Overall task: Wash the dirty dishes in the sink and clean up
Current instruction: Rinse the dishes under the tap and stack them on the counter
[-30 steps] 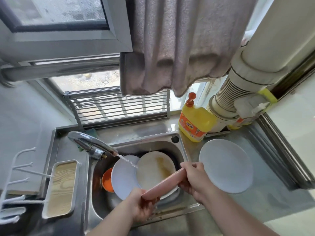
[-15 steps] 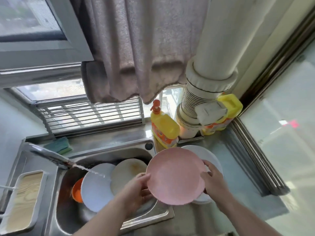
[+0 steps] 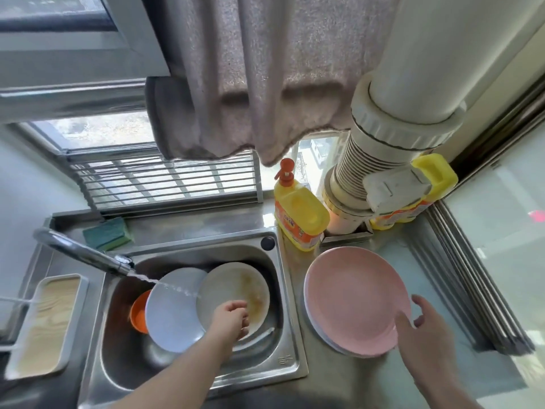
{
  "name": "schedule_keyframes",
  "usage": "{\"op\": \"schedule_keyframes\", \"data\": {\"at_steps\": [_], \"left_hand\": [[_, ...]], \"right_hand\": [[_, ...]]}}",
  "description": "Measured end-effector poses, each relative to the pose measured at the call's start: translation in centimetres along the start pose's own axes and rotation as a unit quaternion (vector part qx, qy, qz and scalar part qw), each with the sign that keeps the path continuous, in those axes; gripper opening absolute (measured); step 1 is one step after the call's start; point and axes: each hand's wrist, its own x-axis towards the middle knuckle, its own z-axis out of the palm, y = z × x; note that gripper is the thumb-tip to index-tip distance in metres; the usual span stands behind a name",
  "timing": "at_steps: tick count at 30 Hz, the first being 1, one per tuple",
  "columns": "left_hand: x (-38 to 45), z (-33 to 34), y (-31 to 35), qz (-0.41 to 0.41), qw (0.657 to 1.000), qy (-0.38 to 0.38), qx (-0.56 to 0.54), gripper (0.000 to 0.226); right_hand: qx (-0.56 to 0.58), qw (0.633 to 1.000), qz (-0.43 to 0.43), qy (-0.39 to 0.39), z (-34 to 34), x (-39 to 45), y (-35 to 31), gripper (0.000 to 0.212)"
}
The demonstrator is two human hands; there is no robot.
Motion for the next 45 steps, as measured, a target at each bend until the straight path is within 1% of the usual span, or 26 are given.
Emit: {"op": "schedule_keyframes", "data": {"at_steps": [2,4,6,7,9,10,11,13,15,17,19,23,26,27,28,29,30,32,34,35,37,39,40,43,44,45], "left_hand": [[2.2,-3.7,-1.3,-0.021,0.997,0.072,0.020,0.026],[4.7,-6.8,-2.5,-0.019,0.987,0.136,0.086,0.035],[6.5,-8.6,-2.9,-0.009,0.976,0.165,0.144,0.037],[7.5,-9.2,-3.2,0.000,0.972,0.165,0.168,0.042],[9.5,-9.7,-3.4,0.021,0.965,0.143,0.217,0.042],[10.3,-9.8,-3.4,0.030,0.958,0.136,0.252,0.034],[10.9,-9.8,-3.4,0.041,0.948,0.139,0.284,0.023],[11.9,-9.9,-3.4,0.072,0.927,0.154,0.333,0.007],[12.3,-9.8,-3.6,0.094,0.914,0.151,0.366,0.010],[12.8,-10.1,-3.9,0.098,0.891,0.137,0.422,0.008],[13.7,-10.6,-4.3,0.096,0.880,0.109,0.453,0.021],[13.1,-11.4,-3.5,0.068,0.908,0.100,0.402,0.034],[11.2,-11.8,-2.7,0.030,0.928,0.057,0.366,0.032],[10.2,-12.0,-2.2,0.023,0.938,0.030,0.343,0.039],[9.3,-12.3,-1.7,0.020,0.948,-0.002,0.316,0.054],[8.5,-12.5,-1.3,0.014,0.962,-0.028,0.272,0.064],[7.6,-12.6,-0.8,0.003,0.976,-0.048,0.211,0.064],[5.8,-12.8,0.3,-0.065,0.992,-0.075,0.079,0.051],[4.0,-13.4,1.2,-0.151,0.983,-0.105,-0.001,0.024],[3.1,-13.8,1.4,-0.182,0.976,-0.120,-0.017,0.019],[1.8,-14.7,1.5,-0.205,0.969,-0.126,-0.052,0.027],[0.7,-15.7,1.3,-0.205,0.966,-0.114,-0.111,0.041],[0.1,-16.0,1.4,-0.208,0.963,-0.107,-0.131,0.043],[-1.1,-16.7,1.7,-0.232,0.949,-0.139,-0.162,0.044],[-1.5,-16.9,1.8,-0.247,0.944,-0.144,-0.167,0.043],[-1.9,-17.2,1.9,-0.255,0.940,-0.151,-0.170,0.043]], "right_hand": [[-0.020,0.994,-0.110,0.007,1.1,-2.2,-2.5,0.047],[-0.019,0.973,-0.230,-0.014,3.4,-4.7,-5.1,0.042],[-0.008,0.947,-0.315,-0.063,6.9,-6.4,-6.7,0.032],[0.008,0.941,-0.323,-0.104,8.9,-7.0,-7.5,0.030],[0.015,0.936,-0.256,-0.242,13.7,-7.8,-8.8,0.030],[0.008,0.931,-0.191,-0.310,16.4,-7.9,-9.1,0.032],[0.003,0.932,-0.122,-0.341,19.4,-7.6,-9.1,0.036],[-0.006,0.946,-0.006,-0.325,24.5,-6.1,-8.8,0.055],[-0.026,0.957,0.078,-0.278,28.3,-3.9,-8.1,0.071],[-0.067,0.955,0.120,-0.263,30.7,-2.4,-7.7,0.073],[-0.107,0.951,0.126,-0.261,32.0,-2.0,-7.9,0.067],[-0.160,0.949,0.122,-0.243,33.2,-1.9,-8.3,0.043],[-0.105,0.952,0.149,-0.244,33.2,-2.6,-8.0,0.048],[-0.081,0.954,0.160,-0.240,33.1,-2.6,-7.5,0.052],[-0.061,0.954,0.164,-0.242,33.3,-2.3,-6.7,0.056],[-0.043,0.953,0.168,-0.250,33.4,-1.9,-6.0,0.061],[-0.018,0.949,0.178,-0.258,33.0,-2.1,-5.8,0.063],[0.045,0.939,0.206,-0.272,30.9,-3.9,-7.4,0.054],[0.108,0.917,0.236,-0.303,28.3,-6.4,-9.8,0.043],[0.137,0.907,0.249,-0.312,27.2,-7.3,-10.7,0.040],[0.195,0.891,0.260,-0.316,25.5,-8.6,-11.8,0.038],[0.233,0.880,0.266,-0.316,24.4,-9.4,-12.6,0.044],[0.249,0.875,0.267,-0.316,24.0,-9.9,-13.1,0.042],[0.283,0.864,0.276,-0.311,22.2,-11.1,-15.0,0.015],[0.289,0.862,0.278,-0.310,21.7,-11.3,-15.4,0.012],[0.291,0.862,0.276,-0.310,21.4,-11.4,-15.8,0.016]]}}
